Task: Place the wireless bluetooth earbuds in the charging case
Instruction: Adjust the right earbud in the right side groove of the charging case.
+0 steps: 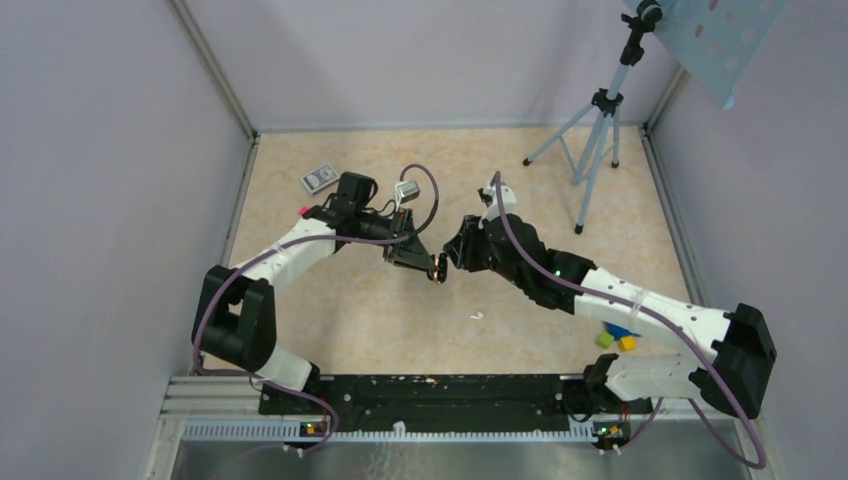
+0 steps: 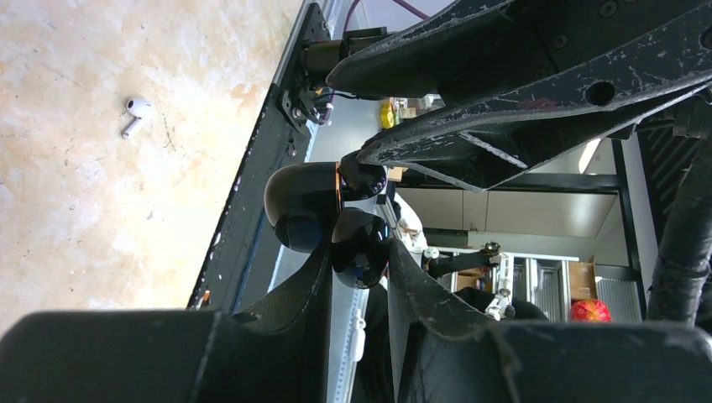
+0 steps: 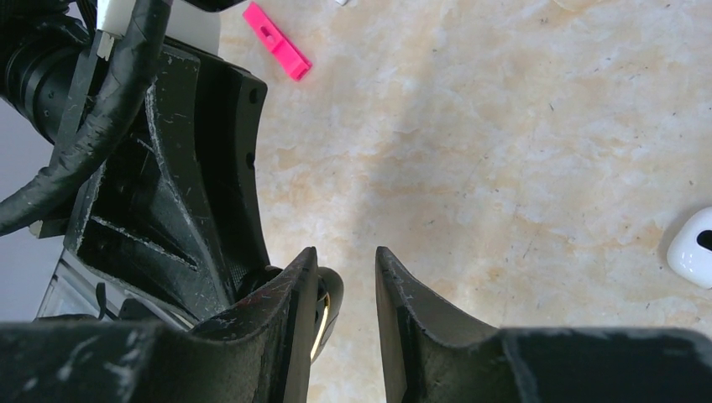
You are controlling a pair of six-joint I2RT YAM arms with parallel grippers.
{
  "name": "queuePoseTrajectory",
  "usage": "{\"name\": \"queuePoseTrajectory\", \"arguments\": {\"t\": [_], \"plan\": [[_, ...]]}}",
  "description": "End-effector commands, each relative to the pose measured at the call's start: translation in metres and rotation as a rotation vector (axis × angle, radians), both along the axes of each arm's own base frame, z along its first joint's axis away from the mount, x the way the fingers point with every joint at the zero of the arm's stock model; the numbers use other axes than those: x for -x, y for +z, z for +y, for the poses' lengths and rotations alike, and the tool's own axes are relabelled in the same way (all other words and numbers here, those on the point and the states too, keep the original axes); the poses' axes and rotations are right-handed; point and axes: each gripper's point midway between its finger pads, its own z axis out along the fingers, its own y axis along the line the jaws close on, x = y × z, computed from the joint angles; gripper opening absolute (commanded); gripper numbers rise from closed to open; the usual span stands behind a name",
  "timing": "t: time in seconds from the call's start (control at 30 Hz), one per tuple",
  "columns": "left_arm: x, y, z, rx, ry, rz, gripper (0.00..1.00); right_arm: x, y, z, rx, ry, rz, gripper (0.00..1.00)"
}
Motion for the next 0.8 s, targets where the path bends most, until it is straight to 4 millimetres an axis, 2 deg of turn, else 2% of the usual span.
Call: {"name": "queuePoseTrajectory", "arguments": {"t": [0.0, 0.4, 0.77], "plan": [[-0.003, 0.018, -0.002, 0.048, -0.019, -0.076, 0.0, 0.001, 0.018, 0.002, -0.055, 0.013, -0.022, 0.31], [-0.005, 0.024, -0.003, 0.052, -0.012, -0.084, 0.0, 0.01, 0.016, -0.003, -0.078, 0.033, -0.018, 0.3], [-0.009, 0.024, -0.005, 0.047, -0.002, -0.088, 0.0, 0.023, 0.017, -0.003, -0.1, 0.103, -0.034, 0.22]]}}
